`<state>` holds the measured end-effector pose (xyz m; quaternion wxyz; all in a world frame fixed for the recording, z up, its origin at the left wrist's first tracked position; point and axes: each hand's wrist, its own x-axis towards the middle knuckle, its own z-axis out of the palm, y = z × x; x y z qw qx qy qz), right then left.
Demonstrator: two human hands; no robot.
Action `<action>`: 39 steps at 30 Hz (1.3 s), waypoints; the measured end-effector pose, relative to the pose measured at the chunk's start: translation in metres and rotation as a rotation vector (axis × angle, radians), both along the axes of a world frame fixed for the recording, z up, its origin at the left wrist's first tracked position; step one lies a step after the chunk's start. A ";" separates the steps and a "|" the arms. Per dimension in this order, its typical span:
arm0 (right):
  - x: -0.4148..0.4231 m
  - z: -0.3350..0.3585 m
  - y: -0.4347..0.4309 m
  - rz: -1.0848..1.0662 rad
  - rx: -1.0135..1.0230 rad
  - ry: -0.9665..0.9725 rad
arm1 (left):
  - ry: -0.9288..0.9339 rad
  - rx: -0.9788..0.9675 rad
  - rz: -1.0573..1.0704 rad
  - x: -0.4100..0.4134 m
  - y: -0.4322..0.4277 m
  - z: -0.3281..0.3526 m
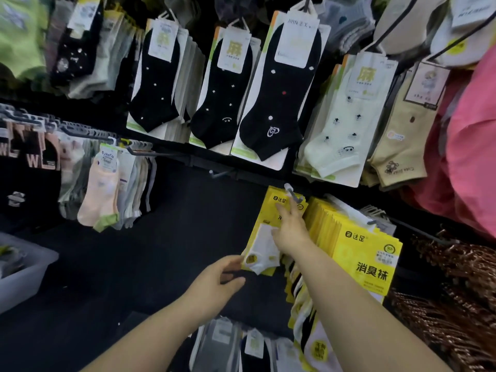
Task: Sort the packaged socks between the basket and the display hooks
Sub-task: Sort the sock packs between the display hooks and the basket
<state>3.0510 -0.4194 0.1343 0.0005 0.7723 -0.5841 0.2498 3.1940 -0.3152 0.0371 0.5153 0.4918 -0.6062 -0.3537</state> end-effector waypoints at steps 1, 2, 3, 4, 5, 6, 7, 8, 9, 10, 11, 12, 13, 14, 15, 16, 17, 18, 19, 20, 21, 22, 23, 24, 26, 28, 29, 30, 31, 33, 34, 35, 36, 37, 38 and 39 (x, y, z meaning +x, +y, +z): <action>0.000 -0.001 0.001 0.006 0.041 -0.031 | -0.001 0.015 -0.008 0.000 0.000 -0.001; 0.000 -0.003 0.004 0.023 0.076 -0.076 | -0.004 0.024 -0.014 -0.001 0.000 -0.001; 0.000 -0.007 0.009 0.048 0.099 -0.123 | -0.004 0.026 -0.016 -0.002 0.001 0.000; -0.001 -0.011 0.015 0.078 0.114 -0.171 | -0.003 0.026 -0.016 -0.003 0.001 0.000; -0.002 -0.017 0.022 0.109 0.124 -0.224 | -0.004 0.024 -0.015 -0.005 0.002 0.000; -0.004 -0.024 0.031 0.137 0.141 -0.286 | -0.006 0.020 -0.015 -0.006 0.003 -0.001; -0.005 -0.031 0.040 0.162 0.171 -0.351 | -0.008 0.018 -0.016 -0.008 0.005 -0.003; -0.007 -0.040 0.049 0.184 0.214 -0.413 | -0.012 0.018 -0.016 -0.010 0.006 -0.006; -0.008 -0.048 0.058 0.203 0.265 -0.468 | -0.019 0.021 -0.012 -0.012 0.008 -0.009; -0.009 -0.056 0.067 0.222 0.313 -0.517 | -0.028 0.025 -0.005 -0.013 0.012 -0.013; -0.011 -0.064 0.075 0.242 0.354 -0.558 | -0.036 0.036 -0.002 -0.013 0.016 -0.018; -0.012 -0.072 0.083 0.261 0.386 -0.584 | -0.047 0.047 -0.003 -0.013 0.020 -0.024; -0.013 -0.079 0.091 0.280 0.413 -0.594 | -0.058 0.063 -0.004 -0.013 0.025 -0.029; -0.014 -0.089 0.099 0.292 0.448 -0.598 | -0.068 0.087 0.000 -0.012 0.033 -0.036; -0.014 -0.099 0.106 0.301 0.475 -0.603 | -0.080 0.109 0.008 -0.010 0.040 -0.044; -0.015 -0.110 0.112 0.305 0.503 -0.610 | -0.087 0.131 0.015 -0.008 0.049 -0.052; -0.015 -0.123 0.120 0.306 0.538 -0.606 | -0.090 0.163 0.018 -0.005 0.059 -0.063; -0.015 -0.139 0.127 0.306 0.582 -0.578 | -0.095 0.202 0.012 -0.002 0.071 -0.074; -0.015 -0.157 0.136 0.312 0.638 -0.539 | -0.109 0.253 0.001 0.003 0.085 -0.087; -0.014 -0.177 0.146 0.325 0.701 -0.501 | -0.129 0.310 -0.015 0.009 0.100 -0.100; -0.013 -0.199 0.157 0.337 0.761 -0.460 | -0.150 0.365 -0.032 0.015 0.116 -0.113; -0.012 -0.222 0.169 0.341 0.819 -0.414 | -0.171 0.417 -0.041 0.022 0.131 -0.127; -0.010 -0.245 0.181 0.334 0.868 -0.347 | -0.192 0.467 -0.040 0.029 0.145 -0.140; -0.009 -0.268 0.191 0.319 0.898 -0.248 | -0.215 0.511 -0.035 0.035 0.158 -0.153; -0.005 -0.309 0.209 0.277 0.898 -0.036 | -0.271 0.593 -0.016 0.045 0.175 -0.176; 0.002 -0.335 0.224 0.195 0.862 0.022 | -0.286 0.645 0.035 0.052 0.186 -0.194; 0.006 -0.345 0.230 0.156 0.840 0.022 | -0.276 0.664 0.071 0.055 0.190 -0.201; 0.009 -0.352 0.234 0.123 0.805 0.020 | -0.261 0.685 0.105 0.057 0.192 -0.206; 0.011 -0.358 0.236 0.096 0.772 0.006 | -0.240 0.710 0.140 0.060 0.193 -0.210; 0.009 -0.362 0.234 0.055 0.732 -0.062 | -0.173 0.763 0.212 0.063 0.194 -0.218; 0.007 -0.361 0.231 0.040 0.714 -0.101 | -0.136 0.786 0.246 0.063 0.193 -0.220; 0.004 -0.359 0.229 0.034 0.700 -0.151 | -0.100 0.813 0.278 0.062 0.193 -0.221; 0.002 -0.355 0.228 0.038 0.695 -0.227 | -0.060 0.845 0.304 0.060 0.191 -0.222; 0.002 -0.350 0.229 0.049 0.704 -0.338 | -0.014 0.886 0.317 0.057 0.190 -0.222; 0.005 -0.343 0.231 0.070 0.728 -0.458 | 0.046 0.925 0.321 0.052 0.189 -0.222; 0.009 -0.336 0.232 0.099 0.767 -0.566 | 0.141 0.947 0.318 0.047 0.187 -0.222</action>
